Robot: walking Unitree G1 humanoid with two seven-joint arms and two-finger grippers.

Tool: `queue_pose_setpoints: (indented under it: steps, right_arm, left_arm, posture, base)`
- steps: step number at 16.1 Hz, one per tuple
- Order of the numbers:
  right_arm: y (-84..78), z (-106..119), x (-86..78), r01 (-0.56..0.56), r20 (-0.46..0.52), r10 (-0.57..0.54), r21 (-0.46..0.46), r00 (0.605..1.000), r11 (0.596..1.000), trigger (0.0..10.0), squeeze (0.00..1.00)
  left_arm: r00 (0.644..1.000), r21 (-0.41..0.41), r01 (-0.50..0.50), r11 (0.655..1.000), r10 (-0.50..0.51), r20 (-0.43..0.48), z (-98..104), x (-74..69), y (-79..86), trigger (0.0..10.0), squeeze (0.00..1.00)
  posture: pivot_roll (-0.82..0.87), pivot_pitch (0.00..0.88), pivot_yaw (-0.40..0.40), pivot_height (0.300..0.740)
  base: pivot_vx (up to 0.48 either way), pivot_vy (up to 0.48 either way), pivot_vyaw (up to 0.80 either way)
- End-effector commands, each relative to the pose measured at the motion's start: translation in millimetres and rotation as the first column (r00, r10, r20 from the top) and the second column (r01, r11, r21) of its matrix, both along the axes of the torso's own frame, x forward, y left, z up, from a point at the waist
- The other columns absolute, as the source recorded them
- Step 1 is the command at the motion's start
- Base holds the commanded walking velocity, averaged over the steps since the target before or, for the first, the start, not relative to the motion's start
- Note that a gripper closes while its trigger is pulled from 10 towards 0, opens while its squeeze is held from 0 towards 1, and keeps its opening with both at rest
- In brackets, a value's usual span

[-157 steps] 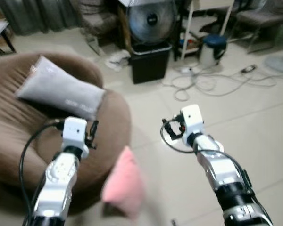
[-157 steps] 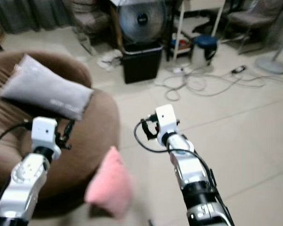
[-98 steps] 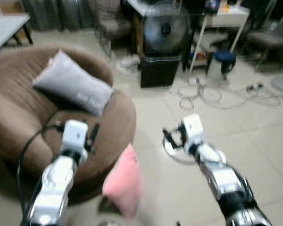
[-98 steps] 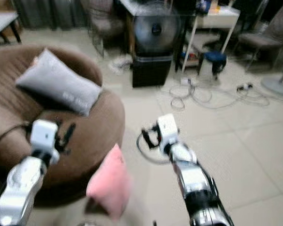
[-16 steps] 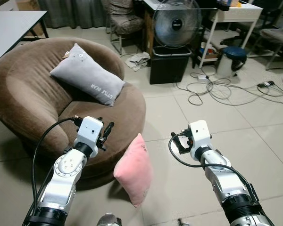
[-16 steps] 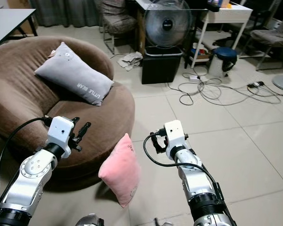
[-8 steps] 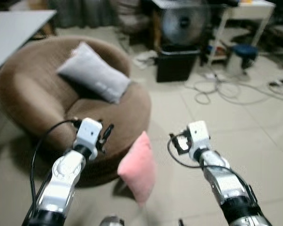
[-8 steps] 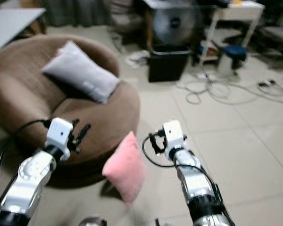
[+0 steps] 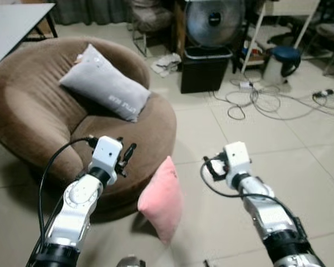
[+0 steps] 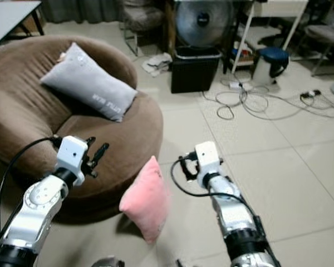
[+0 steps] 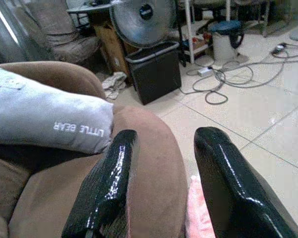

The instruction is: Move the pillow to the sofa from floor

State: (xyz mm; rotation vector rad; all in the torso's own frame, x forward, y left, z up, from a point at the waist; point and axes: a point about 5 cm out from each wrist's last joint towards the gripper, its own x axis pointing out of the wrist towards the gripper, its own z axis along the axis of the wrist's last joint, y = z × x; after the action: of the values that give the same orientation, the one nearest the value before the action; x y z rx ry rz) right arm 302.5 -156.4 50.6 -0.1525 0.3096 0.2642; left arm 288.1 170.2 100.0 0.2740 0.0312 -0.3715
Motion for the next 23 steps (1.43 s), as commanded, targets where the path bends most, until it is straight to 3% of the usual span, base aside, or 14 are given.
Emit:
queue_pose_setpoints:
  steps: [1,14,17,23]
  right_arm:
    - [9.6,3.9,2.4,-0.030,0.018,0.030,0.003,0.999,1.000,10.0,0.00]
    - [6.9,3.0,3.7,0.016,0.008,-0.016,0.049,1.000,0.999,10.0,0.00]
    - [6.8,2.3,3.2,0.019,0.003,-0.019,0.049,1.000,0.999,10.0,0.00]
    - [10.2,1.2,2.5,-0.012,0.000,0.012,0.041,1.000,0.999,10.0,0.00]
  left_arm:
    - [1.000,0.010,-0.022,1.000,0.022,-0.011,-2.6,-1.1,7.3,10.0,0.00]
    - [1.000,0.013,-0.007,1.000,0.007,0.000,-0.3,1.4,6.4,10.0,0.00]
    - [1.000,0.014,-0.005,1.000,0.005,-0.002,-0.5,1.9,6.7,10.0,0.00]
    - [0.999,0.033,-0.049,0.998,0.050,-0.020,-4.0,1.1,11.6,10.0,0.00]
  posture:
    - [0.12,0.000,0.011,0.687]
    - [0.12,0.000,0.019,0.687]
    - [0.12,0.000,0.019,0.687]
    - [0.12,0.000,0.016,0.687]
  base:
    - [0.334,0.000,0.80]
    - [0.371,0.000,0.05]
    - [0.366,0.000,-0.64]
    - [0.233,0.000,0.00]
